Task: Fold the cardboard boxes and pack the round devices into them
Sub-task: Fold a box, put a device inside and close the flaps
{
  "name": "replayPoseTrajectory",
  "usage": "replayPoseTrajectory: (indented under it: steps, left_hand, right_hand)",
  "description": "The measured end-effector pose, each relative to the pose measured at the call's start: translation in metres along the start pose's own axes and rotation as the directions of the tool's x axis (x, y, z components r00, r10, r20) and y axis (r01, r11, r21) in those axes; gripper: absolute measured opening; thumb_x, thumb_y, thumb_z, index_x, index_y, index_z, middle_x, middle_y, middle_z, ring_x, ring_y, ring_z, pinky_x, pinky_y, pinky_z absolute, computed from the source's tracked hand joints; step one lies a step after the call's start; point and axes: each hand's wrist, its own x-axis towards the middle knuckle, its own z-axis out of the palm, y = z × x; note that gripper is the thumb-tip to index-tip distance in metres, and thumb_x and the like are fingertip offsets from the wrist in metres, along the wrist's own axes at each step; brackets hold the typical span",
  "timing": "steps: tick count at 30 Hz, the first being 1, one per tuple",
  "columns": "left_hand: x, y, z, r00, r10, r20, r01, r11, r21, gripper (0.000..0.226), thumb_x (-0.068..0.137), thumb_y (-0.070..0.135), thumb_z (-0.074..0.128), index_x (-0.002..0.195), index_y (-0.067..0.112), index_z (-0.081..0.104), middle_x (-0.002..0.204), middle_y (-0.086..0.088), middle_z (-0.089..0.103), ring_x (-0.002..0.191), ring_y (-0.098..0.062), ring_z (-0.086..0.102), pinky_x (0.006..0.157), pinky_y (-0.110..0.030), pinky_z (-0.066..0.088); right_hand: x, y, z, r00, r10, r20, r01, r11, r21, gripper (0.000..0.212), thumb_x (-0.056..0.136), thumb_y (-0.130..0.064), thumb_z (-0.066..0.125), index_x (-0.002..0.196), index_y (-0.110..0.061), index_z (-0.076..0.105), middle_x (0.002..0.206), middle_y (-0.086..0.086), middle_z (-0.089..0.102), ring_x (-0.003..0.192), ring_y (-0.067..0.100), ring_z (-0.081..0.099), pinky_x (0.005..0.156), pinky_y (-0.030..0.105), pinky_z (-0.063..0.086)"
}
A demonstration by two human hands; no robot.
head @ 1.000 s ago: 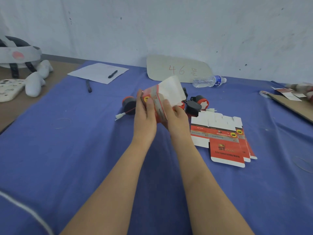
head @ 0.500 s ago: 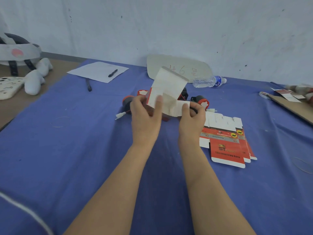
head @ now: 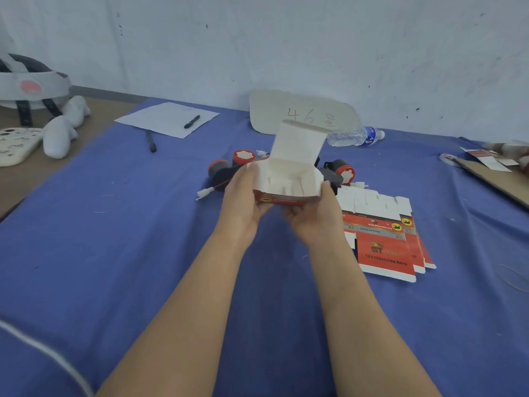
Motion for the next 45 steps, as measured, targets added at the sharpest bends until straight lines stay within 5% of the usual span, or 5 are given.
replayPoseTrajectory:
  steps: [11, 16, 26, 39, 45]
  left_hand:
    - [0.003, 0.017, -0.009, 0.946, 0.178, -0.27, -0.19, 0.982, -0.02, 0.03, 0.093, 0.027, 0.062, 0.118, 0.014, 0.056, 0.112, -0.004, 0.068, 0.099, -0.018, 0.068, 0.065, -0.031, 0.058]
    - [0.012, 0.026, -0.034, 0.748, 0.242, -0.617, -0.352, 0.934, -0.06, 0.032, 0.092, 0.029, 0.061, 0.121, 0.018, 0.054, 0.105, 0.007, 0.067, 0.091, -0.008, 0.068, 0.07, -0.03, 0.059]
    - [0.015, 0.018, -0.033, 0.748, 0.197, -0.634, -0.315, 0.946, -0.079, 0.003, 0.096, 0.025, 0.051, 0.098, 0.024, 0.048, 0.099, 0.005, 0.06, 0.091, -0.011, 0.064, 0.068, -0.029, 0.057]
    - [0.015, 0.019, -0.035, 0.748, 0.186, -0.637, -0.316, 0.944, -0.097, 0.032, 0.097, 0.027, 0.044, 0.127, 0.016, 0.043, 0.114, 0.001, 0.06, 0.095, -0.01, 0.062, 0.072, -0.026, 0.057]
    - [0.014, 0.019, -0.036, 0.766, 0.176, -0.618, -0.332, 0.932, -0.146, 0.033, 0.097, 0.026, 0.043, 0.129, 0.016, 0.043, 0.118, -0.001, 0.06, 0.099, -0.012, 0.063, 0.073, -0.027, 0.057]
  right_hand:
    - [0.006, -0.003, 0.002, 0.973, -0.229, -0.022, 0.209, 0.922, -0.324, 0.016, 0.097, -0.025, 0.053, 0.107, -0.013, 0.06, 0.088, 0.001, 0.07, 0.069, 0.011, 0.064, 0.058, 0.02, 0.053]
    - [0.01, 0.018, 0.01, 0.874, -0.438, 0.208, 0.37, 0.325, -0.87, 0.04, 0.093, -0.003, 0.041, 0.128, -0.017, 0.055, 0.126, 0.004, 0.059, 0.106, 0.017, 0.057, 0.089, 0.028, 0.046]
    - [0.023, 0.062, 0.038, 0.9, -0.141, 0.412, 0.316, -0.442, -0.84, 0.058, 0.093, -0.026, 0.052, 0.146, -0.029, 0.031, 0.151, 0.007, 0.023, 0.127, 0.036, 0.031, 0.102, 0.042, 0.034]
    - [0.0, 0.028, 0.043, 0.837, 0.282, 0.468, 0.545, -0.496, -0.676, 0.067, 0.083, -0.016, 0.063, 0.142, -0.016, 0.033, 0.143, 0.01, 0.034, 0.13, 0.034, 0.029, 0.104, 0.037, 0.03]
    - [0.002, 0.024, 0.033, 0.802, 0.189, 0.566, 0.596, -0.192, -0.78, 0.063, 0.077, -0.029, 0.077, 0.132, -0.018, 0.049, 0.126, 0.002, 0.055, 0.115, 0.02, 0.052, 0.096, 0.03, 0.043]
